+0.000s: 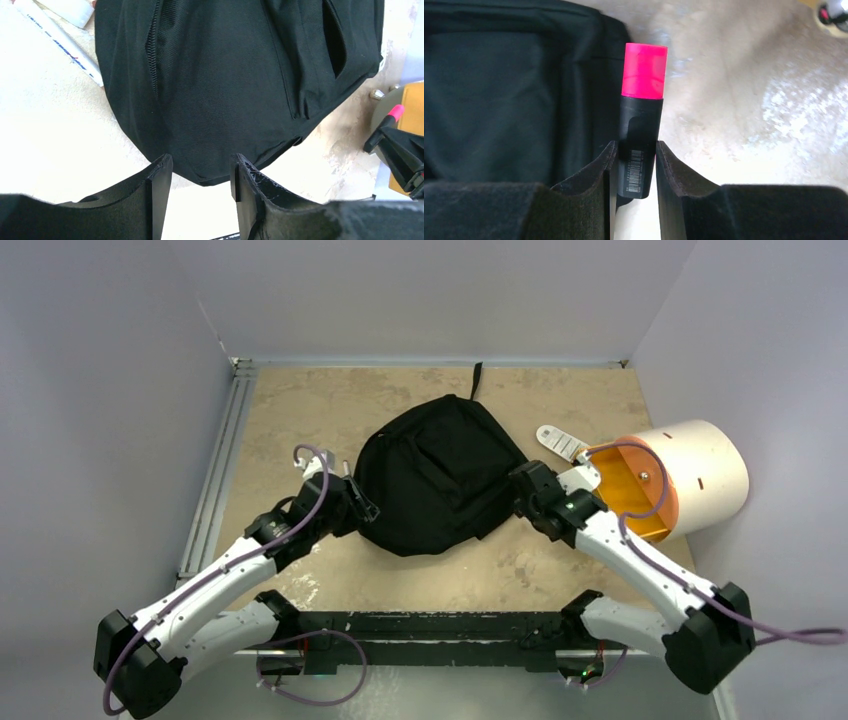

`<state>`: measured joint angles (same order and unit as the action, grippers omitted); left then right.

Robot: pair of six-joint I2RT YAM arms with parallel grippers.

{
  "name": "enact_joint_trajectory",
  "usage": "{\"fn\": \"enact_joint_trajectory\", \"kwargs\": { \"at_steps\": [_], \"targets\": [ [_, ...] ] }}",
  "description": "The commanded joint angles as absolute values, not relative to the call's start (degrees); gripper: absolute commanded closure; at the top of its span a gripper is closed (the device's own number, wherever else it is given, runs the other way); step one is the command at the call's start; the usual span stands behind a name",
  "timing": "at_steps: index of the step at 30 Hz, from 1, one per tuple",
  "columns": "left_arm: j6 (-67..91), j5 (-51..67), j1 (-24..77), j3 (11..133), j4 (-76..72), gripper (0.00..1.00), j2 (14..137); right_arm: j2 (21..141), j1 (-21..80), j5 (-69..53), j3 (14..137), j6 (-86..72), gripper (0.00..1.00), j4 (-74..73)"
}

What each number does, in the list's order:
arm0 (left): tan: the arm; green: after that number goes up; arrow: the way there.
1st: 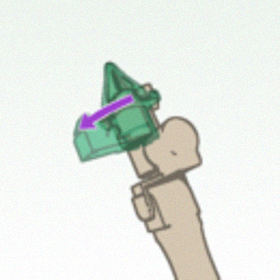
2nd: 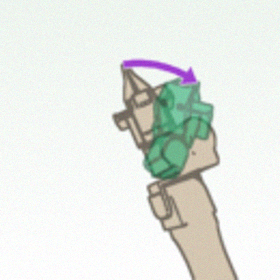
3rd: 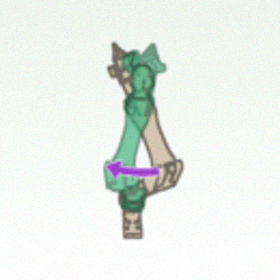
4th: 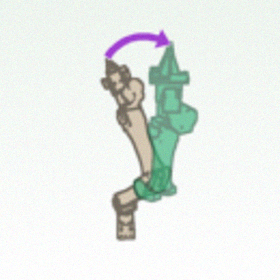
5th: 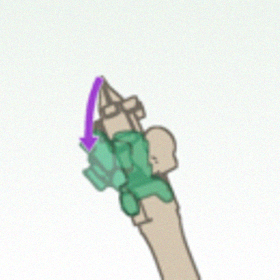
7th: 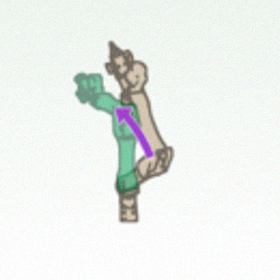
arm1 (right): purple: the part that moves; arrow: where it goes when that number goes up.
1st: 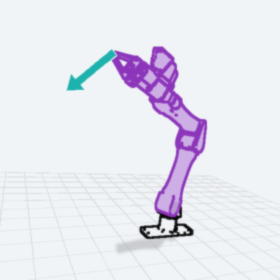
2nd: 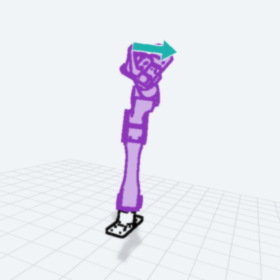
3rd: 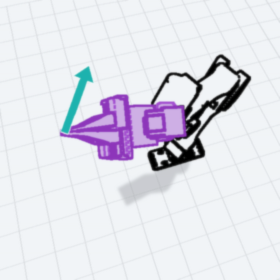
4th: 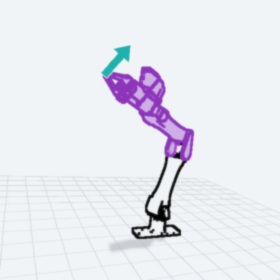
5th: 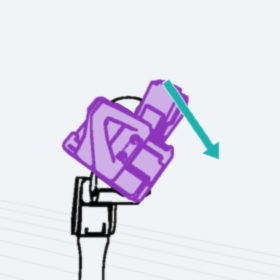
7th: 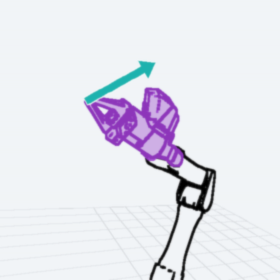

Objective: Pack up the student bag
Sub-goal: Pick up the stationery from the center of the board.

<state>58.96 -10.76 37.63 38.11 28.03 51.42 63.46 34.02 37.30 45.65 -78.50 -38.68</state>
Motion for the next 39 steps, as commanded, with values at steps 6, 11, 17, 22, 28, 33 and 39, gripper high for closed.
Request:
{"fn": "enact_joint_trajectory", "kwargs": {
  "at_steps": [6, 11, 17, 22, 28, 33, 39],
  "targets": [
    [57.6, -4.9, 37.4, 44.5, 24.2, 0.48, 50.0, 44.1, 34.0, 20.1, 41.4, -46.9, 0.84, -9.4],
    [60.7, -2.5, 37.4, 46.5, 22.8, 0.44, 50.1, 42.9, 33.9, 5.2, 39.4, -39.7, 0.86, 3.4],
    [65.6, 2.6, 37.4, 47.6, 18.0, 0.16, 50.1, 46.8, 37.1, -3.7, 37.9, -34.1, 0.95, 15.1],
    [66.1, 4.8, 37.4, 46.4, 11.4, 0.13, 49.2, 50.9, 41.4, -6.1, 39.7, -31.1, 0.95, 18.2],
    [65.3, 7.6, 37.4, 45.5, 6.8, 0.14, 50.6, 55.3, 44.9, -7.3, 41.8, -30.9, 0.95, 19.8],
    [65.0, 7.7, 37.4, 45.0, 4.7, 0.18, 50.4, 58.3, 46.5, -7.4, 43.1, -32.7, 0.95, 21.5],
    [64.8, 8.0, 37.4, 44.7, 4.4, 0.25, 51.7, 60.9, 47.9, -9.1, 44.8, -34.5, 0.95, 24.0]
  ]
}}
